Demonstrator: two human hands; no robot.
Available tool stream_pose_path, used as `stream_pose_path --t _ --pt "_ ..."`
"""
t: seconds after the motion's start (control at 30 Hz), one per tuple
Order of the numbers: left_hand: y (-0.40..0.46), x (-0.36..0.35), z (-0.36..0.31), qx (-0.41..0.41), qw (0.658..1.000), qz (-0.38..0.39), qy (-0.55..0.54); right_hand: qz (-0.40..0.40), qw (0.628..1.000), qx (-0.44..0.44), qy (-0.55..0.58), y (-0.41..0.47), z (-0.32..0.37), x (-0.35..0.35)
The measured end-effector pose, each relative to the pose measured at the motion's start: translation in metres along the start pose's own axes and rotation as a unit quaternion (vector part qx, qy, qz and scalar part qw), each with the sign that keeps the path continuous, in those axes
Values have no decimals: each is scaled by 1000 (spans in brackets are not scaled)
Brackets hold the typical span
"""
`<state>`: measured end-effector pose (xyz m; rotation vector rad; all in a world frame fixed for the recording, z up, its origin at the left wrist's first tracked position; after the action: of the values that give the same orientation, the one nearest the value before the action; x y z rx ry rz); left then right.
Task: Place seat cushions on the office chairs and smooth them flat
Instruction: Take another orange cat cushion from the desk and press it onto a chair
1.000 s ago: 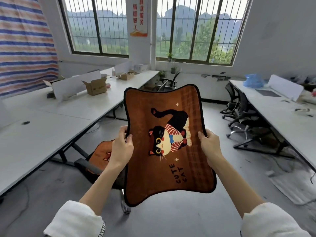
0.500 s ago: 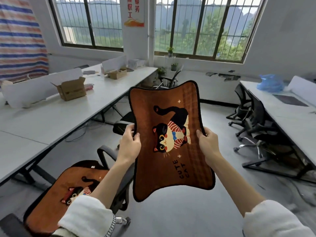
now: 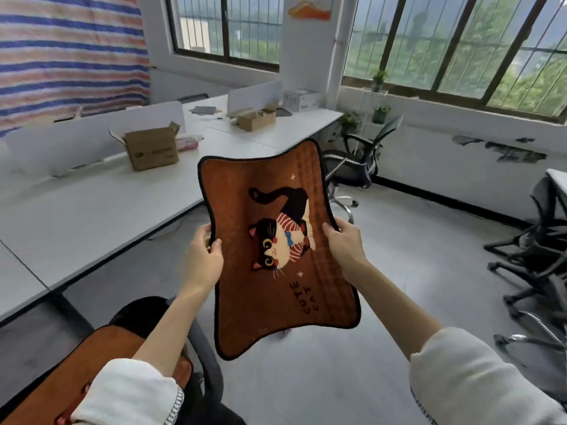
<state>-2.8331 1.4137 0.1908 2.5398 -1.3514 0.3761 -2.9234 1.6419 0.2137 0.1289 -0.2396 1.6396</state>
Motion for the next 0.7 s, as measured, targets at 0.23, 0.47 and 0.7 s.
stream_pose_path --t 0.23,0.47,0.7 --pt "119 -23 12 42 996 -75 18 83 996 -21 -29 140 6 -66" --pt "236 -49 13 38 986 -152 61 168 985 -2 -37 266 35 -143" --pt "348 -90 8 39 981 -166 95 167 985 -41 -23 394 33 -161"
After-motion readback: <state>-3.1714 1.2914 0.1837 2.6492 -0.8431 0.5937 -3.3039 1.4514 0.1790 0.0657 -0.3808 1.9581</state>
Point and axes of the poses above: each hand's wrist, its own y-axis towards the middle knuckle, its own x-axis out of the back of the hand, z = x × y, the point moved 3 cm from there along y, towards the middle knuckle, and after that the axes turned 2 degrees about z, right-handed, at the moved point
